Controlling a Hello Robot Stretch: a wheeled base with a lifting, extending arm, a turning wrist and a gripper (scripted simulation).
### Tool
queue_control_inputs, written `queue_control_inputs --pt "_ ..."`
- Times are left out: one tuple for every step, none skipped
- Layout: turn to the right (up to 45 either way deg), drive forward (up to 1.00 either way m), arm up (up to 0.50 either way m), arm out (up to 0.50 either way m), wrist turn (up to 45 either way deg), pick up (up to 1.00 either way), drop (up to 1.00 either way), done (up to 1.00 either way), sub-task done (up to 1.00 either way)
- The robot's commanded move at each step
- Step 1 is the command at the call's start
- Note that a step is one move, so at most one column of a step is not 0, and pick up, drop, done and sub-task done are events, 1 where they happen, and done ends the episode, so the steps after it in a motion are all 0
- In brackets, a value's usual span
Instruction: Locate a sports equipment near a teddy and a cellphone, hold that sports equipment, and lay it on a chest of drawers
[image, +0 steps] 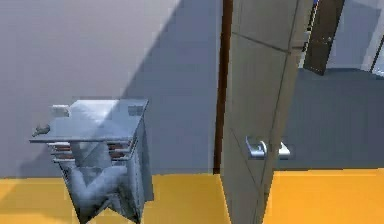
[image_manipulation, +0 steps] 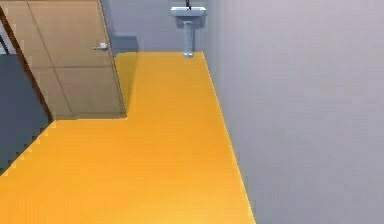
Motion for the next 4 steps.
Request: queue_control_inputs --pt "-45.0 0.00 0.00 0.00 0.0 0.00 0.00 0.00 0.00" --pt "-15.0 0.00 0.00 0.00 0.0 0.00 0.00 0.00 0.00" --pt "0.0 0.85 0.00 0.00 0.0 0.00 0.00 0.00 0.00" --pt "-36.0 0.00 0.00 0.00 0.0 0.00 0.00 0.00 0.00"
